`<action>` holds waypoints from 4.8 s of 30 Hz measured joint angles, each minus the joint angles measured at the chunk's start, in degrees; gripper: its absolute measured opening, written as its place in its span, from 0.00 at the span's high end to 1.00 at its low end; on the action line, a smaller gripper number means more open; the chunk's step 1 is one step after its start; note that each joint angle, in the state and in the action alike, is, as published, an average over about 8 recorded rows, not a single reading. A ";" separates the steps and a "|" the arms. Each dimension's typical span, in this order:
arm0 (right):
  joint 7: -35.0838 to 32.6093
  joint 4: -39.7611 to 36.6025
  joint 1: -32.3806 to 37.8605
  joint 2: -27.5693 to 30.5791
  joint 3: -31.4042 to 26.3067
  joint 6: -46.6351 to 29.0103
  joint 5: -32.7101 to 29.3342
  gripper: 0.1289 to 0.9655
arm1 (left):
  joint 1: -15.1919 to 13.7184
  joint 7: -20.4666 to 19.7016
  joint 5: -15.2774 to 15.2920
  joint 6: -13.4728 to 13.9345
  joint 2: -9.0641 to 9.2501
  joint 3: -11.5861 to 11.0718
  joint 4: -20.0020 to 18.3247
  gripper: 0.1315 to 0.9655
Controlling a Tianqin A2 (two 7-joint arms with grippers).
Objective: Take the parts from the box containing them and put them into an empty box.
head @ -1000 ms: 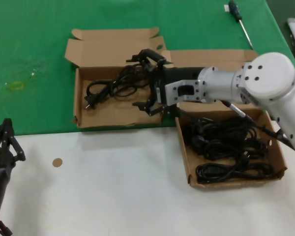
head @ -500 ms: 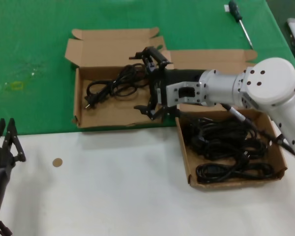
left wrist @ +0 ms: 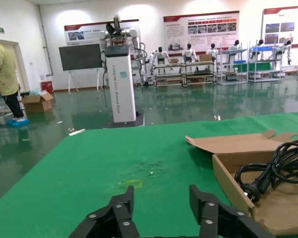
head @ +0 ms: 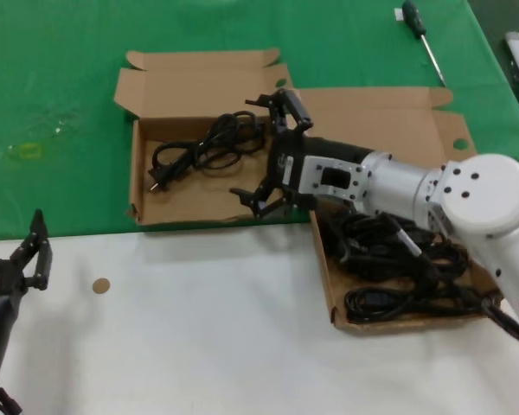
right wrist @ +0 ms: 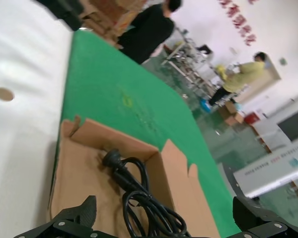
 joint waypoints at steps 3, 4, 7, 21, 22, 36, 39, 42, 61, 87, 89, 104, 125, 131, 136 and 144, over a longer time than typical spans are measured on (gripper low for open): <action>1.43 1.48 -2.16 -0.02 1.11 1.70 0.85 0.00 | 0.00 0.00 0.00 0.00 0.00 0.00 0.00 0.70; 1.89 1.97 -2.87 -0.02 1.47 2.25 1.13 0.00 | 0.00 0.00 -0.01 0.00 0.00 0.00 0.00 0.66; 3.29 3.43 -4.98 -0.04 2.55 3.93 1.97 0.00 | 0.00 0.00 -0.01 0.00 0.00 0.00 0.00 0.57; 9.87 10.34 -15.05 -0.11 7.71 11.84 5.93 0.00 | 0.00 0.02 0.00 0.00 0.00 0.00 0.00 0.26; 10.35 10.84 -15.78 -0.11 8.08 12.41 6.22 0.00 | 0.00 0.02 0.00 0.00 0.00 0.00 0.00 0.23; 16.95 17.77 -25.89 -0.18 13.25 20.34 10.19 0.00 | 0.00 0.02 -0.01 0.00 0.00 0.00 0.00 0.07; 18.37 19.26 -28.05 -0.20 14.36 22.05 11.04 0.00 | 0.00 0.02 -0.01 0.00 0.00 0.00 0.00 0.04; 19.78 20.77 -30.27 -0.21 15.49 23.74 11.91 0.00 | 0.00 0.02 -0.01 0.00 0.00 0.00 0.00 0.01; 27.13 28.44 -41.44 -0.29 21.22 32.57 16.31 0.00 | 0.00 0.02 -0.01 0.00 0.00 0.00 0.00 0.00; 27.20 28.51 -41.54 -0.30 21.27 32.65 16.35 0.00 | 0.00 0.02 -0.01 0.00 0.00 0.00 0.00 0.00; 27.20 28.51 -41.54 -0.30 21.27 32.65 16.35 0.00 | 0.00 0.02 -0.01 0.00 0.00 0.00 0.00 0.00; 27.20 28.51 -41.54 -0.30 21.27 32.65 16.35 0.00 | 0.00 0.02 -0.01 0.00 0.00 0.00 0.00 0.00; 27.20 28.51 -41.54 -0.30 21.27 32.65 16.35 0.00 | 0.00 0.02 -0.01 0.00 0.00 0.00 0.00 0.00; 27.20 28.51 -41.54 -0.30 21.27 32.65 16.35 0.00 | 0.00 0.02 -0.01 0.00 0.00 0.00 0.00 0.00; 27.20 28.51 -41.54 -0.30 21.27 32.65 16.35 0.00 | 0.00 0.02 -0.01 0.00 0.00 0.00 0.00 0.00; 27.20 28.51 -41.54 -0.30 21.27 32.65 16.35 0.00 | 0.00 0.02 -0.01 0.00 0.00 0.00 0.00 0.00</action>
